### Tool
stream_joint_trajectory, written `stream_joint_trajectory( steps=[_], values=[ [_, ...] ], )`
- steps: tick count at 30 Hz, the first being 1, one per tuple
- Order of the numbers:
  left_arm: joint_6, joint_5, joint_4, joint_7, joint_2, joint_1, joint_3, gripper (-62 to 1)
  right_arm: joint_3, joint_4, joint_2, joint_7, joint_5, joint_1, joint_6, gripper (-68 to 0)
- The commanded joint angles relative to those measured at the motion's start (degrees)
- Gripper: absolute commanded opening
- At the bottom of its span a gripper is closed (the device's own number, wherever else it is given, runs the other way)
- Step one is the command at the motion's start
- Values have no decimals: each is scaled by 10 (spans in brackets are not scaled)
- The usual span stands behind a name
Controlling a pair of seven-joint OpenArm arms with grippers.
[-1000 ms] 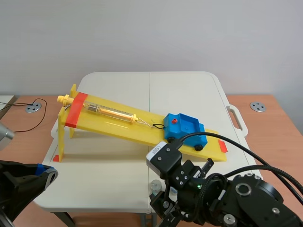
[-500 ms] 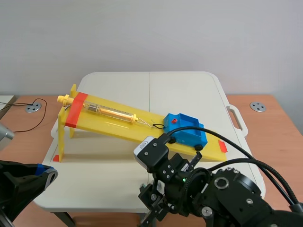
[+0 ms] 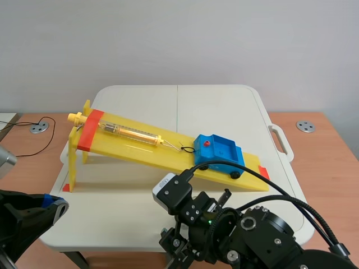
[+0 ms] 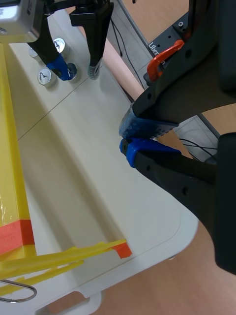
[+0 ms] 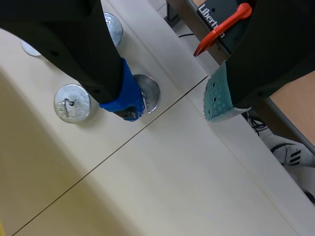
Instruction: Place the four metal weights on the blue cart on the ramp.
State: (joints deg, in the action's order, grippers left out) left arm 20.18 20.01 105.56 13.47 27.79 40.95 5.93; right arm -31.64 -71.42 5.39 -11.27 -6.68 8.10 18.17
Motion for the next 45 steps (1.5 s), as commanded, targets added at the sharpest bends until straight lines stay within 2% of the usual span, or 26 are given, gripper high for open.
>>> stream_joint_trajectory(
  steps=[1,3,7,15,20,24,34,40,45],
  values=[
    [6,43,42,-61,-5,-2,10,-558,-12,-16,-13,65,6,-52,-22,-387],
    [6,43,42,-61,-5,-2,10,-558,-12,-12,-13,65,6,-53,-22,-401],
    [6,43,42,-61,-5,-2,10,-558,-12,-12,-11,52,6,-52,-22,-469],
    [6,43,42,-61,-5,-2,10,-558,-12,-10,-8,46,6,-52,-23,-669],
    [6,43,42,-61,-5,-2,10,-558,-11,-9,-8,50,7,-52,-23,-669],
    [6,43,42,-61,-5,-2,10,-558,-3,-33,-3,45,35,-48,-23,-669],
    [6,43,42,-61,-5,-2,10,-558,42,-212,67,-4,124,28,-23,-669],
    [6,42,42,-61,-5,-2,10,-558,103,-316,101,-28,192,98,-21,-669],
    [6,42,42,-61,-5,-2,10,-558,169,-387,106,-54,253,143,-18,-669]
  ],
)
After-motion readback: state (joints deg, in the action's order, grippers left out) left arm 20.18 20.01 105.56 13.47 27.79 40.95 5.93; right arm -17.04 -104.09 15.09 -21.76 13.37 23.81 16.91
